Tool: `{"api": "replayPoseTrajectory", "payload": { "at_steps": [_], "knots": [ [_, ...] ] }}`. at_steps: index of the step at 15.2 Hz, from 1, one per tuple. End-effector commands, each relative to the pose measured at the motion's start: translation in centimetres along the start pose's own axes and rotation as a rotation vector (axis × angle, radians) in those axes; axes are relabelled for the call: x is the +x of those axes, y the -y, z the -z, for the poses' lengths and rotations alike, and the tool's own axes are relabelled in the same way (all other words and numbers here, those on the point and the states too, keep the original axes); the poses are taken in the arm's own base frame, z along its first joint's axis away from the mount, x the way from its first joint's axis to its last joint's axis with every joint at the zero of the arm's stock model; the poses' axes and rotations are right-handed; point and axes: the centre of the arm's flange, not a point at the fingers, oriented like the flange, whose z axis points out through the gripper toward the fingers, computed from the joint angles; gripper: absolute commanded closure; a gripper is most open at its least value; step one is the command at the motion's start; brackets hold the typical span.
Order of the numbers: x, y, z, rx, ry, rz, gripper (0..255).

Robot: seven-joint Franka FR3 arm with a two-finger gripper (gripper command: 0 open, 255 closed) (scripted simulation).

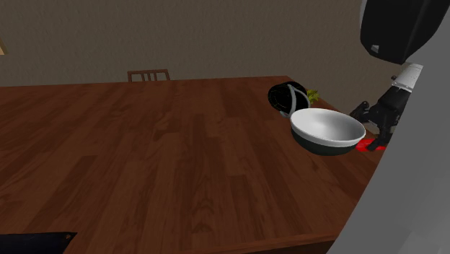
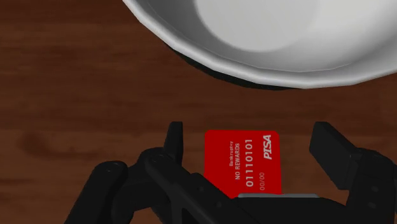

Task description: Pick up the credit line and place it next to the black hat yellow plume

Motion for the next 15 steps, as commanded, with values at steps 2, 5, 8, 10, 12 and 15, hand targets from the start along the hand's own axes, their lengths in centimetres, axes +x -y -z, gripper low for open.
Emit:
{"api": "replayPoseTrajectory", "payload": {
  "at_steps": [2, 5, 8, 10, 12, 15],
  "knots": [
    [0.0, 0.0, 0.0, 0.000, 0.000, 0.000, 0],
    [0.0, 0.0, 2.6, 0.000, 0.000, 0.000, 0],
    [0.0, 0.0, 5.0, 0.000, 0.000, 0.000, 0],
    [0.0, 0.0, 5.0, 0.000, 0.000, 0.000, 0],
    [0.0, 0.0, 5.0, 0.000, 0.000, 0.000, 0],
    [0.0, 0.0, 5.0, 0.000, 0.000, 0.000, 0]
  ]
}}
